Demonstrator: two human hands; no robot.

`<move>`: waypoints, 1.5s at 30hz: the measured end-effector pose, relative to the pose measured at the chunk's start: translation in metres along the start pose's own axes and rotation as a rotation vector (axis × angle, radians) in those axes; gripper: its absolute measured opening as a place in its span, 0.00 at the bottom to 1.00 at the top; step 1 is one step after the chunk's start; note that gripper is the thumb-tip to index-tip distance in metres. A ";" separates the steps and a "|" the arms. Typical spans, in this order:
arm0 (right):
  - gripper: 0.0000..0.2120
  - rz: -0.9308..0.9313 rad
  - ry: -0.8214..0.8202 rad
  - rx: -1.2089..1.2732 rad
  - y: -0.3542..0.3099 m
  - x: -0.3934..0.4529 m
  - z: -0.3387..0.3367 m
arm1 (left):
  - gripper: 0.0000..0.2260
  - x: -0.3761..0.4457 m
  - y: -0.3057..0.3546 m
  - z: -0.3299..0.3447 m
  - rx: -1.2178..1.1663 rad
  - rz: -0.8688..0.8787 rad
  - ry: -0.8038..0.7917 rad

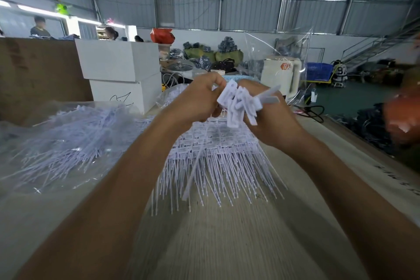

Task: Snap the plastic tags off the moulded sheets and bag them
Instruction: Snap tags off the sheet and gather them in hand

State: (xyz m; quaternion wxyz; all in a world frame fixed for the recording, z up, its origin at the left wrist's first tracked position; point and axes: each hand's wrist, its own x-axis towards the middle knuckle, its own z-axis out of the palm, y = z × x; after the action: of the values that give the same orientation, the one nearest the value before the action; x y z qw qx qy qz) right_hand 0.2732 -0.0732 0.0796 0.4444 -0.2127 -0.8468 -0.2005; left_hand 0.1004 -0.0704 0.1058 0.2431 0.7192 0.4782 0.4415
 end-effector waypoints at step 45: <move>0.18 0.761 -0.019 0.854 0.016 -0.001 -0.028 | 0.06 -0.012 0.024 0.010 -0.041 0.364 0.098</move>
State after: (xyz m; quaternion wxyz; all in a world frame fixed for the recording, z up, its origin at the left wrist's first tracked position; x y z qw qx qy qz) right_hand 0.3011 -0.0754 0.0959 0.5242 -0.3059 -0.7204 0.3356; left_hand 0.1185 -0.0908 0.1149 0.1502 0.7665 0.3422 0.5223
